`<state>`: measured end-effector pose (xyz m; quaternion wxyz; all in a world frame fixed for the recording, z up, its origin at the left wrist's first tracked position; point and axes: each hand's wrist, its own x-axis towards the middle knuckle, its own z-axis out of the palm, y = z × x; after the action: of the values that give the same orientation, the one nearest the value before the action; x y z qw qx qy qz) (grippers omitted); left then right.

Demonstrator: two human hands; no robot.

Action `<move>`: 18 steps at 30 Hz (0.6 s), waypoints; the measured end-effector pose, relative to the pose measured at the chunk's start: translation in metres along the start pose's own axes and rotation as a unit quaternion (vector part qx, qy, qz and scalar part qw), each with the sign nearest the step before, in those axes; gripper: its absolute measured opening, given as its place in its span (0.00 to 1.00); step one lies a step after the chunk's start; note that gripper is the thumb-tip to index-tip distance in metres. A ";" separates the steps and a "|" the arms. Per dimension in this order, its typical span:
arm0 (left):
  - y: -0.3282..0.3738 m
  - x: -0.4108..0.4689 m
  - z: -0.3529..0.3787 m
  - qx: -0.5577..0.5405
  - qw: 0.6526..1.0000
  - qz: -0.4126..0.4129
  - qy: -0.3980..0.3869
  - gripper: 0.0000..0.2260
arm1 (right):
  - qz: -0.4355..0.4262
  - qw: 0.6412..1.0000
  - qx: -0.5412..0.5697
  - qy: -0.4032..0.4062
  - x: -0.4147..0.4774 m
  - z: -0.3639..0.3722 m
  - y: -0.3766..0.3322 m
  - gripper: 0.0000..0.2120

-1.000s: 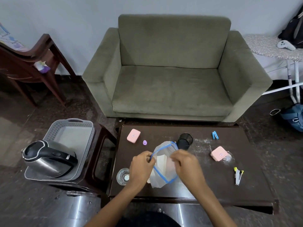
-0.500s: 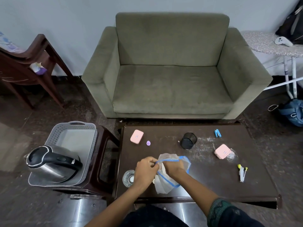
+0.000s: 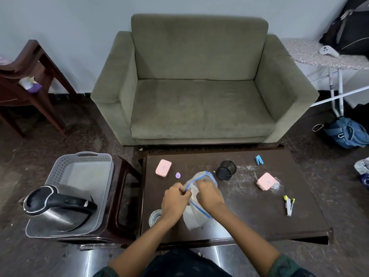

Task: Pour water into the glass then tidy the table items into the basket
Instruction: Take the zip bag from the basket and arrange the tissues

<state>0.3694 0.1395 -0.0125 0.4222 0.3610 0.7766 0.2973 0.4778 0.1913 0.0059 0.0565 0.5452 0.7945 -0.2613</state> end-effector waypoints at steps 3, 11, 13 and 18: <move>-0.001 0.004 0.001 0.015 1.000 0.001 0.002 0.09 | 0.013 0.990 0.084 0.113 -0.017 -0.004 0.014 0.08; -0.005 0.022 -0.003 0.012 1.000 -0.011 -0.003 0.09 | 0.260 0.736 0.590 0.205 -0.020 -0.013 0.052 0.12; -0.010 0.033 -0.009 0.009 1.000 -0.026 0.008 0.08 | 0.298 0.653 0.662 0.215 -0.019 -0.016 0.064 0.14; -0.023 0.071 -0.014 0.019 0.998 -0.040 0.042 0.12 | 0.341 0.519 0.749 0.232 -0.025 -0.020 0.094 0.12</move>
<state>0.3227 0.1814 -0.0547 0.3942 0.3246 0.8129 0.2801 0.5763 0.2055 -0.0008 -0.4744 0.6567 0.0435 -0.5846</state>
